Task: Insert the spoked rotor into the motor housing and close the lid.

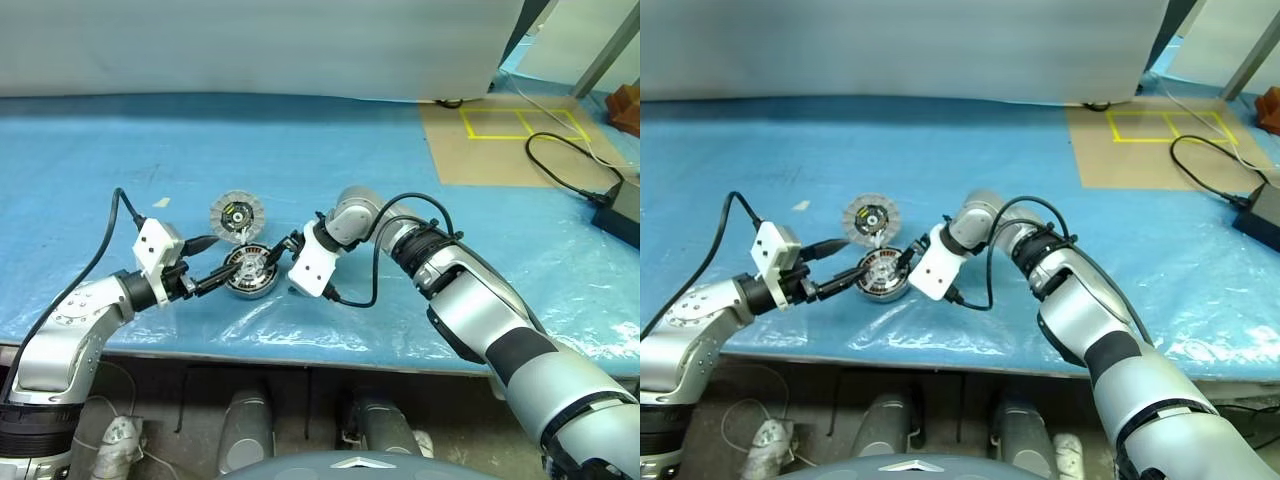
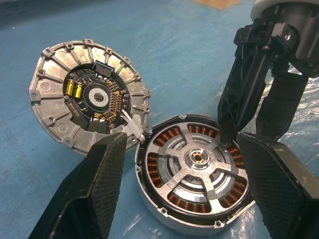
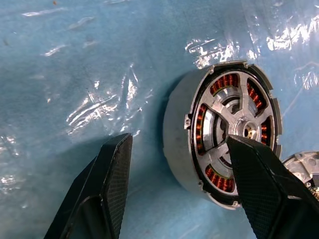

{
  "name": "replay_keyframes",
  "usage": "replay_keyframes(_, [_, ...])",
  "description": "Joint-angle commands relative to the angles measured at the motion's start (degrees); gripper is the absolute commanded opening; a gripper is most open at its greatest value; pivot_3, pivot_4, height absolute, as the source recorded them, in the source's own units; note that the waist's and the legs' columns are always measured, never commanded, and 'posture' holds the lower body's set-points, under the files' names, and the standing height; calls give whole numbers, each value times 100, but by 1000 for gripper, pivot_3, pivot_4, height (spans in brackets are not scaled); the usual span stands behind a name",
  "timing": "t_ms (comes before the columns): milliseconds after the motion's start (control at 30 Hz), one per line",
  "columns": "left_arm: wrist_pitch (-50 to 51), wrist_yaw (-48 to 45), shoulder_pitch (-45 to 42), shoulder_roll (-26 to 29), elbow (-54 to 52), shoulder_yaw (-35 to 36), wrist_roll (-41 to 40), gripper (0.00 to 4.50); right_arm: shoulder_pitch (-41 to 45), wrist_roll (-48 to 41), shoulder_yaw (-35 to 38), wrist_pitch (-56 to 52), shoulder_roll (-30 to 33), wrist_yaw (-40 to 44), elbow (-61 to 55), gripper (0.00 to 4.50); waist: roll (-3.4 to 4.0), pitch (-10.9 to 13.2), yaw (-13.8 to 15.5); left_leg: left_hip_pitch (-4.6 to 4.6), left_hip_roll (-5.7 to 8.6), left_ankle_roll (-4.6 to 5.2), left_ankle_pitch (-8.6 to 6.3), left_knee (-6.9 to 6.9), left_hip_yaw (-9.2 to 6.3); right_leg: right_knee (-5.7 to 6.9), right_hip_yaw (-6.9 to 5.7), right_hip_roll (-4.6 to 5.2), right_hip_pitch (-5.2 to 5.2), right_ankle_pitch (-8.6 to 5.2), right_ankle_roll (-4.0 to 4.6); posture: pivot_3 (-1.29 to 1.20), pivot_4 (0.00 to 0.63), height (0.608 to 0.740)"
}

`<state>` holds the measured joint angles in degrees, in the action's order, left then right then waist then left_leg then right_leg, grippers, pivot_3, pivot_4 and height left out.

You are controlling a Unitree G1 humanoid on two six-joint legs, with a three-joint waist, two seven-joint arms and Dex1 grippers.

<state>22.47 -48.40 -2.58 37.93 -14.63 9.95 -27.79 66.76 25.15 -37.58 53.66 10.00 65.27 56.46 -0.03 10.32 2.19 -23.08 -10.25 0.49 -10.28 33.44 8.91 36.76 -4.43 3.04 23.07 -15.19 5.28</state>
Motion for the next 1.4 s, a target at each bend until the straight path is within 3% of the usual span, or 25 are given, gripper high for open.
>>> replay_keyframes(33, [-104, 31, -51, -32, -108, 5, 23, 3721, 189, 193, -117, 199, -82, -210, 68, 3197, 0, 0, -1, 0, 0, 0, 0, 0, 0, 0, 0, 0, 0, 0, 0, 0, 150, 740])
replay_keyframes(133, [-97, 60, -37, -58, -139, -29, 35, 3721, 195, 322, -224, 280, -107, -242, 217, 3197, 0, 0, -1, 0, 0, 0, 0, 1, 0, 1, 0, 0, 0, 0, 0, 0, 150, 740])
replay_keyframes(467, [-80, 101, -19, -67, -159, -54, 45, 3721, 307, 633, -353, 438, -84, -566, 378, 72, -1, -1, -2, 4, -1, 0, 0, 7, 0, 5, 1, 0, -4, 0, 0, 0, 150, 740])
replay_keyframes(600, [-69, 100, -68, -80, -137, -85, 33, 3721, 446, 717, -372, 407, -50, -576, 421, 72, 0, 0, -7, 5, -2, 0, 0, 11, 0, 10, 1, 0, -4, 0, 0, 0, 150, 740])
replay_keyframes(767, [-103, 80, -164, -101, -25, -143, 70, 3721, 337, -188, -102, -201, -86, 656, 61, 72, 0, 0, 4, -1, -4, 1, -1, 23, 0, 13, 1, 0, -5, 1, 0, 0, 150, 740])
replay_keyframes(967, [-159, 22, -324, -146, 148, -225, 153, 3721, -119, -1231, 41, -1524, 191, 2231, -1281, 72, 0, 0, 26, -21, -9, 21, -13, 51, -3, 12, -6, 0, -4, 2, -1, 0, 150, 740])
replay_keyframes(1200, [-224, 7, -378, -213, 220, -311, 212, 3721, -382, -1490, -6, -2659, 373, 2684, -2126, 72, -1, 0, 20, -19, -15, 26, -16, 67, -3, 23, -8, -1, -4, 2, -2, 0, 150, 740])
replay_keyframes(1400, [-222, 30, -303, -255, 133, -328, 214, 3721, -418, -1263, -70, -3820, -55, 2368, -1850, 72, -1, 0, 10, -16, -17, 25, -16, 67, -3, 24, -8, -2, -5, 2, -1, 0, 150, 740])
